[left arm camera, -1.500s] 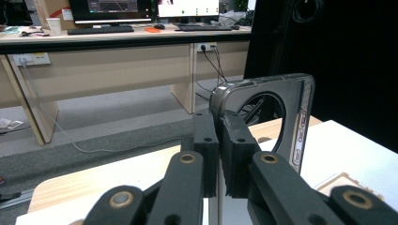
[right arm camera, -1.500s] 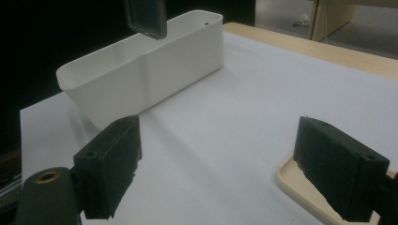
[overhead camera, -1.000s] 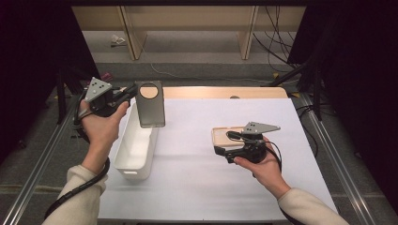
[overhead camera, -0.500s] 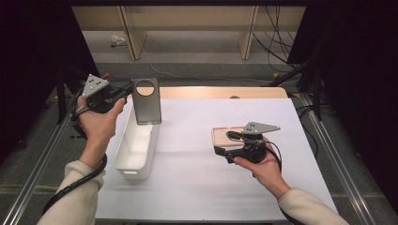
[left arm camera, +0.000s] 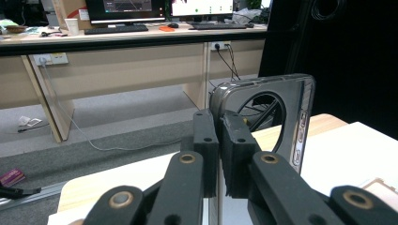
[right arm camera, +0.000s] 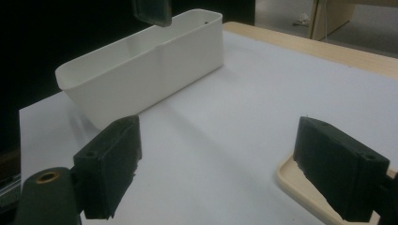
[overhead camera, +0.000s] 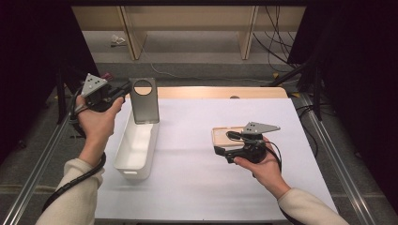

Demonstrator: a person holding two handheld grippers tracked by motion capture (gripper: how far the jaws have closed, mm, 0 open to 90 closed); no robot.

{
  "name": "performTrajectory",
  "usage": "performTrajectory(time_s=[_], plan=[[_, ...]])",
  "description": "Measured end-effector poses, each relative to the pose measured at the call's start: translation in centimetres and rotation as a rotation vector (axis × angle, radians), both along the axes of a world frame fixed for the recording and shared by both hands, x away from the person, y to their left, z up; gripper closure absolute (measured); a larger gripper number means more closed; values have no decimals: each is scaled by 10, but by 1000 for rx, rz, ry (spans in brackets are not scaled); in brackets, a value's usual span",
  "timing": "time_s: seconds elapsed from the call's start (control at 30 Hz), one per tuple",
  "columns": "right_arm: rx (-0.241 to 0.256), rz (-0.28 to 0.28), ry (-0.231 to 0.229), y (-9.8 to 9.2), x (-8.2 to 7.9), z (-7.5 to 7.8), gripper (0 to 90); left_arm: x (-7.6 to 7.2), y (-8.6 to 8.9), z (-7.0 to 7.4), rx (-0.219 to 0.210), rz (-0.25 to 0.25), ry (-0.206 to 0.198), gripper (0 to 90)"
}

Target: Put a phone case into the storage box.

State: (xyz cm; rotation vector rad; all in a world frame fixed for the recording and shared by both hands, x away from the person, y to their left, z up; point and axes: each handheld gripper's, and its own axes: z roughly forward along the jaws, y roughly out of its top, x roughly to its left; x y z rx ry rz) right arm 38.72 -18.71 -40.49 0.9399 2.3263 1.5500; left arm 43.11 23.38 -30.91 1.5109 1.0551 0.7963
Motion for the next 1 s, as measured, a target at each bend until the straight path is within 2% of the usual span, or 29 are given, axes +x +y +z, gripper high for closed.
performTrajectory(time_s=[0.63, 1.0], plan=[[0, 0, 2, 0, 0, -1, 164, 8, 4, -2, 29, 17, 5, 851], [0, 2, 3, 0, 0, -1, 164, 14, 9, 0, 25, 25, 6, 851]])
